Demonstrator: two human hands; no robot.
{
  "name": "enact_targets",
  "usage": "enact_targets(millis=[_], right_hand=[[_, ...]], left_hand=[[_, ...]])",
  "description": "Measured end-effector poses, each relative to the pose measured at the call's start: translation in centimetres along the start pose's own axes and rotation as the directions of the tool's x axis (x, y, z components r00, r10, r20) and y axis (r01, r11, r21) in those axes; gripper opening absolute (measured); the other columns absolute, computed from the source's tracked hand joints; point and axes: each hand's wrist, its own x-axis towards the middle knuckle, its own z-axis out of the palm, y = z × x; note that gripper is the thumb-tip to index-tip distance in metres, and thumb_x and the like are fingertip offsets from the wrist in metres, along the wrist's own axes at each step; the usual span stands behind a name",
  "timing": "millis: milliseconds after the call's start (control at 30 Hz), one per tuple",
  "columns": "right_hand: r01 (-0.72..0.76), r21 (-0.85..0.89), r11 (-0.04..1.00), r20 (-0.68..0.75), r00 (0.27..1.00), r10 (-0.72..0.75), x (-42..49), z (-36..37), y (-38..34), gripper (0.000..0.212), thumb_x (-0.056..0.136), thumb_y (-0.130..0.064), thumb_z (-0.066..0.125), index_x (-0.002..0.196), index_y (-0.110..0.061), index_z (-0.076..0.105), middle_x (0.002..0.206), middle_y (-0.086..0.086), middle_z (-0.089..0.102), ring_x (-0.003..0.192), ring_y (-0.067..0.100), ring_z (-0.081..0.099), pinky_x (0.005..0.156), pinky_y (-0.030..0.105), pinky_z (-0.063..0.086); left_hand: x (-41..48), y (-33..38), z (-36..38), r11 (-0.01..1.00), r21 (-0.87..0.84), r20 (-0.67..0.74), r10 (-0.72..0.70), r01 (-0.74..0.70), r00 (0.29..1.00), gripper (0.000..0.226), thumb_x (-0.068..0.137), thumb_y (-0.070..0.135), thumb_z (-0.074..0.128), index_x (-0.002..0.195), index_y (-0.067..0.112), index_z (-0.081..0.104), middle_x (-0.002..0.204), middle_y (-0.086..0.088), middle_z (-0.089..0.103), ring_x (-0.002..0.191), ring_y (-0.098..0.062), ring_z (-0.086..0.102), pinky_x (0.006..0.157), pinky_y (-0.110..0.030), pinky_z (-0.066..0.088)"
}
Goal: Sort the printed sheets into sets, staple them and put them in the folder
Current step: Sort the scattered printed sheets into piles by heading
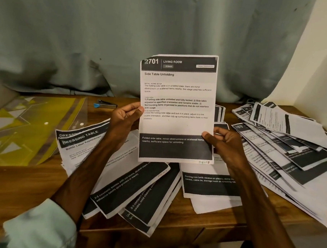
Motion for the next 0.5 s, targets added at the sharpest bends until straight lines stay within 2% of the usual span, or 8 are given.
enact_targets(millis=[133,233,400,500], right_hand=[[0.009,0.032,0.999,-0.002,1.0,-0.009,0.0,0.0,-0.7,0.027,0.095,-0.018,0.068,0.122,-0.013,0.068,0.108,-0.004,0.076,0.09,0.006,0.074,0.067,0.018,0.058],[0.022,0.058,0.998,-0.04,0.999,-0.02,0.1,-0.2,-1.0,0.023,0.096,-0.012,0.066,0.118,-0.015,0.068,0.101,-0.012,0.075,0.088,0.002,0.074,0.067,0.015,0.056],[-0.067,0.083,0.994,-0.122,0.99,0.077,-0.2,-2.1,-1.2,0.017,0.094,-0.014,0.068,0.11,-0.02,0.071,0.095,-0.012,0.074,0.08,0.004,0.074,0.061,0.017,0.057],[-0.134,0.039,0.99,-0.162,0.977,0.138,-0.5,-4.2,-0.9,0.017,0.095,-0.017,0.068,0.11,-0.022,0.071,0.09,-0.014,0.073,0.075,0.005,0.072,0.057,0.016,0.053]], left_hand=[[-0.1,0.2,0.1,1.0,0.01,0.035,-0.004,0.004,0.999,0.019,0.101,0.017,0.059,0.119,0.02,0.064,0.106,0.009,0.078,0.098,-0.014,0.075,0.071,-0.022,0.059],[-0.3,0.3,0.1,1.0,0.014,0.063,0.002,-0.003,0.998,0.022,0.101,0.017,0.059,0.122,0.015,0.066,0.108,0.003,0.078,0.097,-0.017,0.075,0.071,-0.023,0.059],[-0.4,0.4,-0.1,0.997,0.051,0.107,0.059,-0.064,0.993,0.026,0.102,0.02,0.058,0.124,0.011,0.066,0.114,-0.004,0.077,0.099,-0.022,0.075,0.075,-0.027,0.06],[-0.4,0.4,-0.2,0.996,0.059,0.126,0.056,-0.064,0.99,0.031,0.102,0.02,0.059,0.129,0.006,0.064,0.118,-0.005,0.075,0.102,-0.025,0.074,0.08,-0.029,0.061]])
